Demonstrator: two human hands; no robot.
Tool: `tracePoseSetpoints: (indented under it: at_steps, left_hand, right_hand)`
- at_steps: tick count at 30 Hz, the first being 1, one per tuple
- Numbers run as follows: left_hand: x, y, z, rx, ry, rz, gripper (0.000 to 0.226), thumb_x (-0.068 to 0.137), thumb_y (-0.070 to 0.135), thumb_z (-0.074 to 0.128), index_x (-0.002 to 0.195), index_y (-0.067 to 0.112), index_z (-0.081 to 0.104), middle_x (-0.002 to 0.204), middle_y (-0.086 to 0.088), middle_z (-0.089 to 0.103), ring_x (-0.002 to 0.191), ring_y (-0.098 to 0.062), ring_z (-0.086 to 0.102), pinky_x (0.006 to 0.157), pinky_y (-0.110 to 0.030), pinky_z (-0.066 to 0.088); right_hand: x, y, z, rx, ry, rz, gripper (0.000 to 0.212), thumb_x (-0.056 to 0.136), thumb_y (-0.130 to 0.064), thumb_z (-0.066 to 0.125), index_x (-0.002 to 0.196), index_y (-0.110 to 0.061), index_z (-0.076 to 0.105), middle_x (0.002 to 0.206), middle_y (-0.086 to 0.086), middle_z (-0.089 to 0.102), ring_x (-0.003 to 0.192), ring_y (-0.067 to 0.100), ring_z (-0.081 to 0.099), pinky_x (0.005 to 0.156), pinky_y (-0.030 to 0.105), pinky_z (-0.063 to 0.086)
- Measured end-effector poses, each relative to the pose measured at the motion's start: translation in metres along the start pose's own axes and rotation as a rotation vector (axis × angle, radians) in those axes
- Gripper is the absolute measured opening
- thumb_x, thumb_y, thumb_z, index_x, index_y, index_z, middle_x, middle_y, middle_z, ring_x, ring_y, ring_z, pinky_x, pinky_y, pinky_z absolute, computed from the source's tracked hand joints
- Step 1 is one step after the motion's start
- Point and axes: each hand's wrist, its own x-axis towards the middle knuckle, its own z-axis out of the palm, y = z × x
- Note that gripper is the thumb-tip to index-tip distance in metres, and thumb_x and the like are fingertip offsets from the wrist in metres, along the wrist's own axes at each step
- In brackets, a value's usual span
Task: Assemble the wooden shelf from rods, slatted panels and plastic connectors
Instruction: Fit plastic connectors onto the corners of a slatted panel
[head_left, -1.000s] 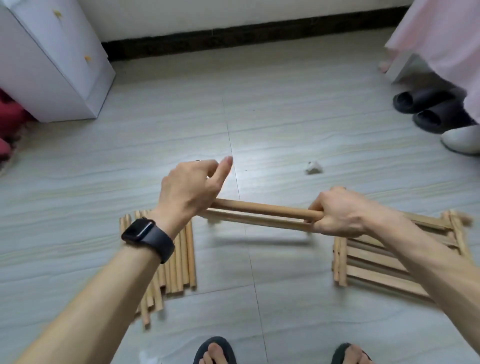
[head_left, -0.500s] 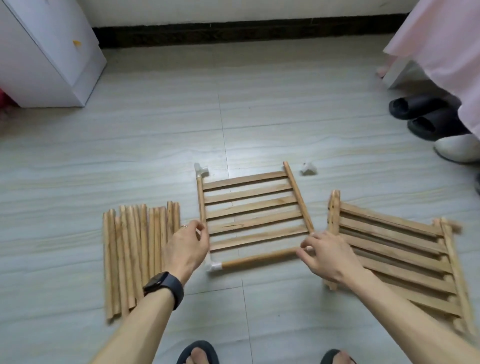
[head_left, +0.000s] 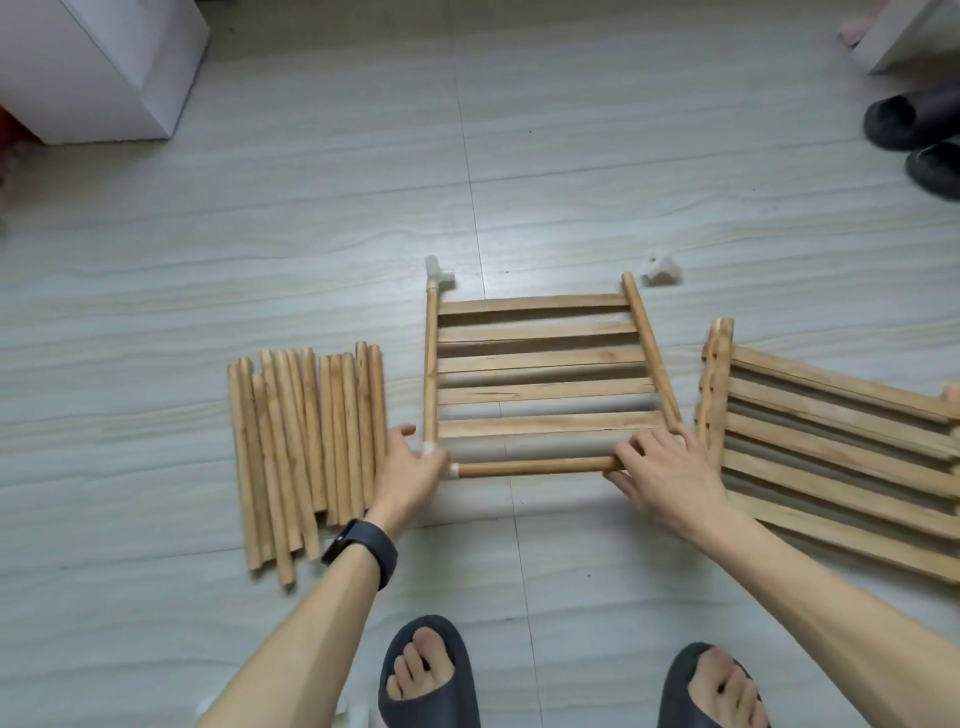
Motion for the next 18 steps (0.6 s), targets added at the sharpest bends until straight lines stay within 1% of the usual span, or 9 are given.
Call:
tracePoseSetpoints:
  at_steps: [2,3,5,7,8,10,12,15,18]
  left_hand:
    - [-0.006,0.018,-0.02,-0.166,0.025,0.047,0.058,0.089,0.049,0.064,0.139,0.026,0.044,0.123,-0.007,0.058,0.099,-0.02,0.058,0.083,-0.039,0.05]
    - [-0.011,0.029,-0.029,-0.268,-0.01,0.043,0.05,0.089,0.054,0.062,0.13,0.028,0.051,0.128,-0.005,0.055,0.102,-0.018,0.057,0.08,-0.039,0.052]
    - [-0.024,0.05,-0.043,-0.581,-0.135,-0.02,0.041,0.09,0.059,0.061,0.117,0.029,0.062,0.127,0.0,0.057,0.108,-0.021,0.06,0.082,-0.043,0.057]
    - [-0.035,0.062,-0.048,-0.952,-0.267,-0.061,0.037,0.088,0.055,0.065,0.11,0.026,0.071,0.12,0.0,0.069,0.114,-0.033,0.062,0.094,-0.052,0.056]
    - [-0.039,0.064,-0.047,-1.083,-0.281,-0.058,0.036,0.089,0.053,0.065,0.107,0.024,0.074,0.115,-0.004,0.073,0.114,-0.035,0.063,0.097,-0.054,0.054]
    - [-0.047,0.063,-0.042,-1.208,-0.244,-0.073,0.048,0.088,0.054,0.064,0.116,0.015,0.071,0.115,-0.015,0.072,0.115,-0.034,0.064,0.104,-0.053,0.049]
    - [-0.052,0.064,-0.037,-1.266,-0.231,-0.092,0.063,0.088,0.056,0.063,0.127,0.006,0.064,0.109,-0.015,0.067,0.108,-0.032,0.065,0.106,-0.047,0.047]
    - [-0.056,0.062,-0.027,-1.345,-0.199,-0.058,0.061,0.091,0.05,0.058,0.122,-0.002,0.059,0.083,-0.011,0.056,0.079,-0.027,0.061,0.085,-0.037,0.054]
    - [-0.057,0.058,-0.023,-1.343,-0.134,-0.041,0.056,0.09,0.046,0.053,0.12,-0.002,0.055,0.081,-0.013,0.055,0.08,-0.031,0.059,0.064,-0.033,0.055]
  right_hand:
    - [-0.006,0.002,-0.019,0.04,0.183,-0.023,0.037,0.091,-0.06,0.053,0.086,-0.024,0.058,0.082,-0.004,0.062,0.075,0.025,0.064,0.078,0.042,0.044]
    - [-0.007,0.002,-0.031,0.056,0.242,-0.013,0.041,0.09,-0.065,0.049,0.083,-0.025,0.055,0.079,-0.006,0.061,0.071,0.023,0.061,0.075,0.04,0.042]
    - [-0.011,-0.004,-0.057,0.091,0.303,0.022,0.048,0.091,-0.073,0.044,0.08,-0.027,0.052,0.075,-0.009,0.059,0.063,0.022,0.056,0.07,0.036,0.04]
    - [-0.018,-0.018,-0.075,0.131,0.319,0.045,0.052,0.092,-0.076,0.039,0.079,-0.028,0.054,0.072,-0.011,0.056,0.059,0.019,0.052,0.066,0.034,0.041]
    - [-0.023,-0.027,-0.08,0.158,0.308,0.045,0.053,0.093,-0.075,0.038,0.079,-0.028,0.055,0.072,-0.012,0.055,0.058,0.017,0.051,0.065,0.034,0.042]
    - [-0.034,-0.043,-0.083,0.208,0.277,0.033,0.052,0.095,-0.074,0.035,0.079,-0.029,0.056,0.071,-0.012,0.054,0.058,0.014,0.049,0.066,0.034,0.044]
    - [-0.044,-0.054,-0.076,0.269,0.242,0.031,0.049,0.095,-0.073,0.037,0.077,-0.031,0.054,0.07,-0.014,0.051,0.059,0.01,0.047,0.067,0.034,0.045]
    - [-0.059,-0.067,-0.058,0.349,0.18,0.037,0.045,0.094,-0.072,0.041,0.077,-0.031,0.05,0.073,-0.015,0.049,0.063,0.009,0.047,0.069,0.035,0.045]
    - [-0.063,-0.078,-0.045,0.391,0.154,0.033,0.045,0.094,-0.07,0.041,0.079,-0.03,0.053,0.077,-0.014,0.052,0.068,0.01,0.05,0.067,0.032,0.044]
